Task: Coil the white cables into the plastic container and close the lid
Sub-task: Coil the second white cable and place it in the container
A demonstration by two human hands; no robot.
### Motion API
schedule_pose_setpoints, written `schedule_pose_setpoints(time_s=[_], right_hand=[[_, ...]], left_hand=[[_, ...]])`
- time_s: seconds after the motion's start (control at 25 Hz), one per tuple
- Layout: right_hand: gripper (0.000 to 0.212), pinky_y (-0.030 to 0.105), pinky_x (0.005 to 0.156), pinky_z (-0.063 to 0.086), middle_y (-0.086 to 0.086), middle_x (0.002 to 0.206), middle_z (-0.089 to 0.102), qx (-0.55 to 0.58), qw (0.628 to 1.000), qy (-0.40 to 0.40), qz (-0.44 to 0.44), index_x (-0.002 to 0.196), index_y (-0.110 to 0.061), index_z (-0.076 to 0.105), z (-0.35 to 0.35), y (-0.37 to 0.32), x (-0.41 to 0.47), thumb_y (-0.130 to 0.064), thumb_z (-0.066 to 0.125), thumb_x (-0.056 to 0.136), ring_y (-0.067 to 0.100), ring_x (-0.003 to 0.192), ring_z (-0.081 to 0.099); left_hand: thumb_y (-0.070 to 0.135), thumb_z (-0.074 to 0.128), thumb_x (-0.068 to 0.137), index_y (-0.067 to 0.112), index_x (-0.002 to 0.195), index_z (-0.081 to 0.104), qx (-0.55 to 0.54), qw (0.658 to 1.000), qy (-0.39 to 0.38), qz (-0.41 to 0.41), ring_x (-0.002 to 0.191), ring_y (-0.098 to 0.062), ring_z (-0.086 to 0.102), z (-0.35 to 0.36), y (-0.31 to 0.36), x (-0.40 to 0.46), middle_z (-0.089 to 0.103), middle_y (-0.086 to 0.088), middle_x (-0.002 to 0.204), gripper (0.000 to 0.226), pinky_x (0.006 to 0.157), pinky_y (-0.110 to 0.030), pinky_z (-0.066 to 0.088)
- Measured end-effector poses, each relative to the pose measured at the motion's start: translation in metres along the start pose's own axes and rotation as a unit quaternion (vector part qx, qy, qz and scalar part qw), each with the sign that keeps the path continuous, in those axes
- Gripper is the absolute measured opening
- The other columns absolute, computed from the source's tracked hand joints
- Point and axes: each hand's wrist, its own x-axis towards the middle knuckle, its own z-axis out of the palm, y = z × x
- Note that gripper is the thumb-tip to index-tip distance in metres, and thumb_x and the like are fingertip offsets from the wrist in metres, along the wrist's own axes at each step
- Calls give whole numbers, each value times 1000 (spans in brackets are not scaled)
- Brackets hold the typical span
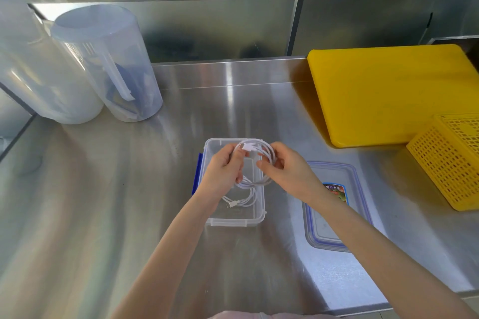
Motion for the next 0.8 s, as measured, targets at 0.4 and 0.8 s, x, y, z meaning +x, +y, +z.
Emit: schedule_pose_setpoints(time_s=[0.4, 0.8], right_hand=[[24, 14, 58, 37, -6, 94, 62, -49, 998, 44, -10, 108, -22, 55, -7, 0, 6, -30, 58, 85, -7, 59, 52], [16, 14, 61, 41, -4, 84, 62, -92, 995, 6, 26, 98, -16, 60, 2, 18, 8, -26, 58, 85, 7, 68, 54]], left_hand=[[26, 34, 98, 10, 79, 57, -274, 953, -59, -115, 37, -6, 29, -2, -1, -3, 32, 10, 41, 34, 41, -16, 35], [38, 38, 94, 15, 86, 61, -144, 975, -19, -166, 70, -13, 55, -14, -15, -2, 57, -2, 78, 34, 69, -25, 48]])
